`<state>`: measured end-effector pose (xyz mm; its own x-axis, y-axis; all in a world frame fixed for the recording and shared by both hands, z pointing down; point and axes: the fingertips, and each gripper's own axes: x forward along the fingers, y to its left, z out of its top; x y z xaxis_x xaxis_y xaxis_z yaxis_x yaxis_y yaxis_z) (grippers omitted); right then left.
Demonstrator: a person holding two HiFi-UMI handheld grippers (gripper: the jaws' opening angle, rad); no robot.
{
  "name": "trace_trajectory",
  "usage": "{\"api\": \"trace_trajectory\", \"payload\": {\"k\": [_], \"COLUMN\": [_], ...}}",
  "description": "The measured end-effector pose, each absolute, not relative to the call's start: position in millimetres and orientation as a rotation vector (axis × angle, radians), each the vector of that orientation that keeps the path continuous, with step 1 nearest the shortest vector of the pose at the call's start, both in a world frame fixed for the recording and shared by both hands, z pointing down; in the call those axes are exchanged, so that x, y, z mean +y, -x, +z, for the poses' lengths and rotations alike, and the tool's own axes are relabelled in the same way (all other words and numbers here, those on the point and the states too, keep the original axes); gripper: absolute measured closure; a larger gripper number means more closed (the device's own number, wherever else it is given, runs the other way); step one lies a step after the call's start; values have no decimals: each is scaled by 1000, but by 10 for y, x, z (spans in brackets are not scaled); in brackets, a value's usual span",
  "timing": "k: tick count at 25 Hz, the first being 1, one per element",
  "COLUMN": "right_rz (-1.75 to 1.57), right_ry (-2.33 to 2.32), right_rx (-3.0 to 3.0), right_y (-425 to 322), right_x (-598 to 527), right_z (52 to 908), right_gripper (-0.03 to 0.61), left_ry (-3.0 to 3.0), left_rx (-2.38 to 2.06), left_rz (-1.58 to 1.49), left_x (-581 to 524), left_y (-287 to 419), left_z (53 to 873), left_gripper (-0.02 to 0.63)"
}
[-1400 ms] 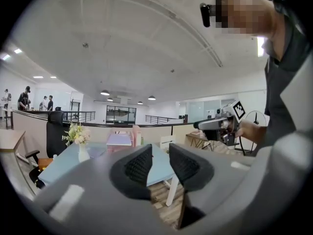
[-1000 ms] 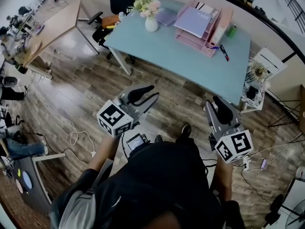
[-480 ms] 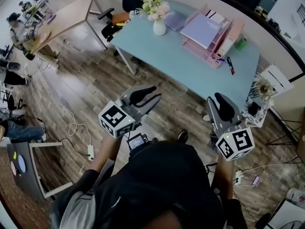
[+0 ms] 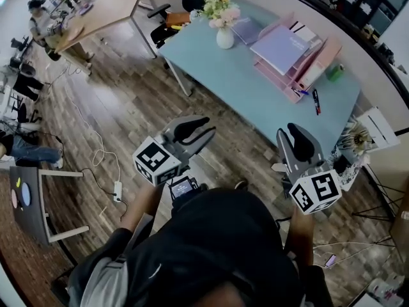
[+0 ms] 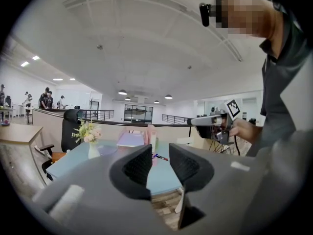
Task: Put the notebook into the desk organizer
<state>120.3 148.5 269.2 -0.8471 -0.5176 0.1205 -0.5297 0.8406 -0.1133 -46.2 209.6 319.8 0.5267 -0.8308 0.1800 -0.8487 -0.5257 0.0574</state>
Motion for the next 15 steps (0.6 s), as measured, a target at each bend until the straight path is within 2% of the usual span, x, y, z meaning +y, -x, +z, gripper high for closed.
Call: {"api": "trace_trajectory", "payload": {"k": [15], "right_rz": [237], "right_ry": [-760], "right_rx": [-2938], "right_y": [-1480], "right_x": [1045], "right_z": [2748], "right_gripper": [482], "left_ry": [-2585], "left_rx": [-1514], "left_rz": [196], "left_x": [1763], "left_y": [134], "left_z": [3156], "left_gripper": [445]}}
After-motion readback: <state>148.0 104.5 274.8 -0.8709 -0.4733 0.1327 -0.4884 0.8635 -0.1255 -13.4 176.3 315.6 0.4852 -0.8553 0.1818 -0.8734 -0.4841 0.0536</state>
